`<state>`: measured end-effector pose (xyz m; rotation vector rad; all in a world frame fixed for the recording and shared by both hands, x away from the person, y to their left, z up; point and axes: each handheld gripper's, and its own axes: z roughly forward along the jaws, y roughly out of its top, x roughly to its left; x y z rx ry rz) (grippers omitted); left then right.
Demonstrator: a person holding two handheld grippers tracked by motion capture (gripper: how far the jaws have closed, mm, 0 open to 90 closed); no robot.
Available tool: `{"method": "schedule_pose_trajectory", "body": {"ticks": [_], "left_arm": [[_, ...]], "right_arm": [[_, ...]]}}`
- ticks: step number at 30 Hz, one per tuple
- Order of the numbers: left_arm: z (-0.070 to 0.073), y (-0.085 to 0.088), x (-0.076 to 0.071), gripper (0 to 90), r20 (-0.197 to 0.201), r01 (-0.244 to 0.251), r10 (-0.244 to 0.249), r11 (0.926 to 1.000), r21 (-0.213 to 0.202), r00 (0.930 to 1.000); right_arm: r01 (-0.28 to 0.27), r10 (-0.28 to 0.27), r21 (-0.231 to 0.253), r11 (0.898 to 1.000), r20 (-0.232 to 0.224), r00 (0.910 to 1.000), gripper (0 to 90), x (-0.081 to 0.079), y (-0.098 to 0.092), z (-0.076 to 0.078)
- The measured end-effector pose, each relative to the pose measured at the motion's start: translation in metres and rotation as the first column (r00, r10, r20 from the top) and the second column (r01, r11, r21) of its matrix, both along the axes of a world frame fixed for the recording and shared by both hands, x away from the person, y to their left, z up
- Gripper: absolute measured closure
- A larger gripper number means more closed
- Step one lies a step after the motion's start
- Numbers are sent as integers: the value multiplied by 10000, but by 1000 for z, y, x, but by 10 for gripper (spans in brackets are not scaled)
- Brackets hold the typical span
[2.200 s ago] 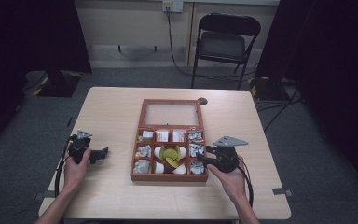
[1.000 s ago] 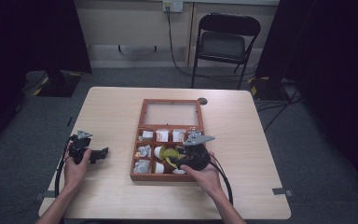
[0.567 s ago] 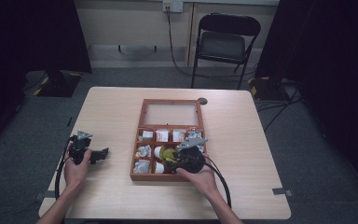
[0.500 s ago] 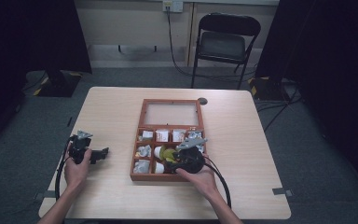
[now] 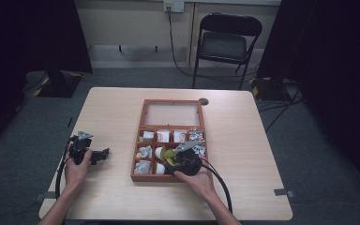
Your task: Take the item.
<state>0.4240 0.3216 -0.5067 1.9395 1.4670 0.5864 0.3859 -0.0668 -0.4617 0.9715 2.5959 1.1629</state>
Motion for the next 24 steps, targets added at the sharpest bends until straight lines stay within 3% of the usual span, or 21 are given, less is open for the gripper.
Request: {"method": "schedule_pose_trajectory", "body": {"ticks": [15,24], "left_arm": [[0,0,0,0,6,-1,1,10000,2,10000],[0,0,0,0,8,0,0,10000,-7,10000]], "right_arm": [[99,-107,-310,9995,-271,9996,503,2,0,-6],[240,-267,-923,9954,-283,9992,494,1,4,-7]]}}
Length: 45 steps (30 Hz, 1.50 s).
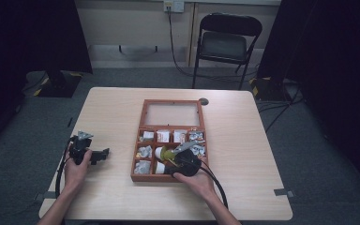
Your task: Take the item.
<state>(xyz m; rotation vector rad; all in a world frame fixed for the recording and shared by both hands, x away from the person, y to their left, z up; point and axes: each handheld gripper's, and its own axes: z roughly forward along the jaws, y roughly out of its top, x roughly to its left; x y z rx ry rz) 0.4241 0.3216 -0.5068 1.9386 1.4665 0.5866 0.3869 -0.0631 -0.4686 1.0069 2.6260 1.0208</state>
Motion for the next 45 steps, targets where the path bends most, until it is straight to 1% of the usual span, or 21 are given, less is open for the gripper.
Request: {"method": "schedule_pose_trajectory", "body": {"ticks": [4,7,11,15,16,20,21,23,25,27,31,37,42,45], "left_arm": [[0,0,0,0,-1,2,-2,10000,13,10000],[0,0,0,0,-4,-3,3,10000,2,10000],[0,0,0,0,-3,0,0,10000,12,10000],[0,0,0,0,-7,2,-2,10000,-1,10000],[0,0,0,0,-8,2,-2,10000,0,10000],[0,0,0,0,-3,-3,3,10000,10,10000],[0,0,0,0,-8,4,-4,10000,0,10000],[0,0,0,0,-7,1,-1,10000,3,10000],[0,0,0,0,-5,0,0,10000,1,10000],[0,0,0,0,-6,2,-2,10000,12,10000],[0,0,0,0,-2,-2,2,10000,9,10000],[0,0,0,0,-6,3,-3,10000,13,10000],[0,0,0,0,-3,0,0,10000,10,10000],[0,0,0,0,-6,3,-3,10000,14,10000]], "right_arm": [[32,-34,-174,9998,-121,9999,480,0,1,-1],[142,-148,-169,9998,-330,9993,471,2,1,-1],[93,-101,-259,9996,-310,9995,468,2,1,-1],[112,-115,-237,9997,-108,9999,516,0,1,1],[139,-140,-212,9997,-67,9999,527,0,1,1],[240,-238,74,9997,-216,9995,534,1,-2,1],[265,-263,125,9996,-191,9995,542,1,-2,1],[332,-332,201,9992,25,9994,560,1,-2,3],[320,-320,349,9989,7,9995,564,1,-3,4],[322,-323,380,9988,26,9995,565,0,-3,3],[293,-303,567,9980,169,9994,568,-1,-3,5],[375,-391,712,9968,204,9990,568,0,-6,7],[289,-314,868,9958,286,9991,568,-1,-6,9],[249,-292,1094,9937,383,9988,568,-1,-9,11]]}}
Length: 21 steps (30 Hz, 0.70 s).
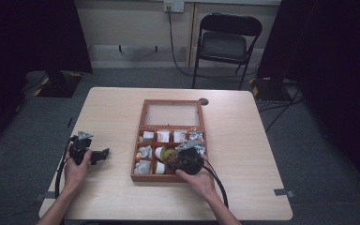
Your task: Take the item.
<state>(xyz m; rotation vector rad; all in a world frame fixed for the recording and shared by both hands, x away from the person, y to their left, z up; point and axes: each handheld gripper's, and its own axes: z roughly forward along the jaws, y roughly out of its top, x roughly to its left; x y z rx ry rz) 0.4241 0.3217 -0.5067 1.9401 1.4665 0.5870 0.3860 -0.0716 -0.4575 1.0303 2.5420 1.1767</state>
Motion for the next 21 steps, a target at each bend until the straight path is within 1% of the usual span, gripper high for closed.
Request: {"method": "schedule_pose_trajectory", "body": {"ticks": [3,6,14,19,21], "left_arm": [[0,0,0,0,-5,1,-1,10000,-8,10000],[0,0,0,0,0,-2,2,10000,-13,10000],[0,0,0,0,1,-2,2,10000,-12,10000],[0,0,0,0,-4,0,0,10000,-7,10000],[0,0,0,0,4,-6,6,10000,-8,10000]], "right_arm": [[-27,25,173,9998,125,9999,568,-1,-2,3],[-21,17,338,9994,135,9999,568,0,-4,6],[-48,34,517,9987,289,9996,568,-2,-9,13],[70,-104,743,9972,458,9989,568,-2,-15,19],[83,-121,763,9971,489,9987,568,-2,-17,21]]}}
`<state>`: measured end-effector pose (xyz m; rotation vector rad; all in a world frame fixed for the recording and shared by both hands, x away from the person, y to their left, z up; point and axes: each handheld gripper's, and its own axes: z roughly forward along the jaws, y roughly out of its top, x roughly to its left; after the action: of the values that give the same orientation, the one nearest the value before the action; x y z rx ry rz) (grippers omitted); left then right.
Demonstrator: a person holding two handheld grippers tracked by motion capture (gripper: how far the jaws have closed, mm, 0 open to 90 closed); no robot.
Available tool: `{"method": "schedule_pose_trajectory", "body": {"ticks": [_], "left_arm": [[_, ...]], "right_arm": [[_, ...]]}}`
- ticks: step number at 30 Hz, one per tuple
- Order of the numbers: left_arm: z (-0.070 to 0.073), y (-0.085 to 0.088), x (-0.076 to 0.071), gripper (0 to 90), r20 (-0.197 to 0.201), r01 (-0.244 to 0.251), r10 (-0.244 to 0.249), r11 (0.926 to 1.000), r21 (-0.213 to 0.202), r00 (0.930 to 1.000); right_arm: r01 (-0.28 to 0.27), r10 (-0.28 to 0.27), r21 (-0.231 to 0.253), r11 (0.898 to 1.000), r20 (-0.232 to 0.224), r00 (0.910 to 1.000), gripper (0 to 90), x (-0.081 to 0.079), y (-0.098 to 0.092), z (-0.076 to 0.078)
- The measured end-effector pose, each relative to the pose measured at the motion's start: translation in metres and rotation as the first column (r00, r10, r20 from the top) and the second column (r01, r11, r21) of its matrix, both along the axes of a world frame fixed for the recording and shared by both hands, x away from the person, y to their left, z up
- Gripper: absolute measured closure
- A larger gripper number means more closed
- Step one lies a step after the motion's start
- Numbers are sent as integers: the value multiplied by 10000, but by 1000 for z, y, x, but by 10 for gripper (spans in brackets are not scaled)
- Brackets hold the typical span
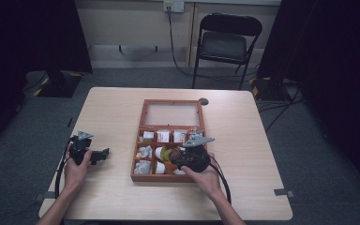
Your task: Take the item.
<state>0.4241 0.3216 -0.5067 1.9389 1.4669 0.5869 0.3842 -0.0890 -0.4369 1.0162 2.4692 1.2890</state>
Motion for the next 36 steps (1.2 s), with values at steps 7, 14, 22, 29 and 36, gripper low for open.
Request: {"method": "schedule_pose_trajectory", "body": {"ticks": [7,14,22,29,36], "left_arm": [[0,0,0,0,-7,7,-7,10000,0,10000],[0,0,0,0,-5,6,-6,10000,-3,10000],[0,0,0,0,-5,4,-4,10000,-3,10000],[0,0,0,0,-6,7,-7,10000,-1,10000],[0,0,0,0,-4,3,-3,10000,-10,10000]], "right_arm": [[172,-172,78,9998,36,9998,567,0,-8,5],[343,-347,200,9992,188,9992,568,0,-16,13],[461,-471,313,9984,331,9983,567,-1,-23,20],[604,-622,427,9973,439,9971,567,-1,-31,25],[723,-761,609,9955,624,9951,567,-1,-39,33]]}}
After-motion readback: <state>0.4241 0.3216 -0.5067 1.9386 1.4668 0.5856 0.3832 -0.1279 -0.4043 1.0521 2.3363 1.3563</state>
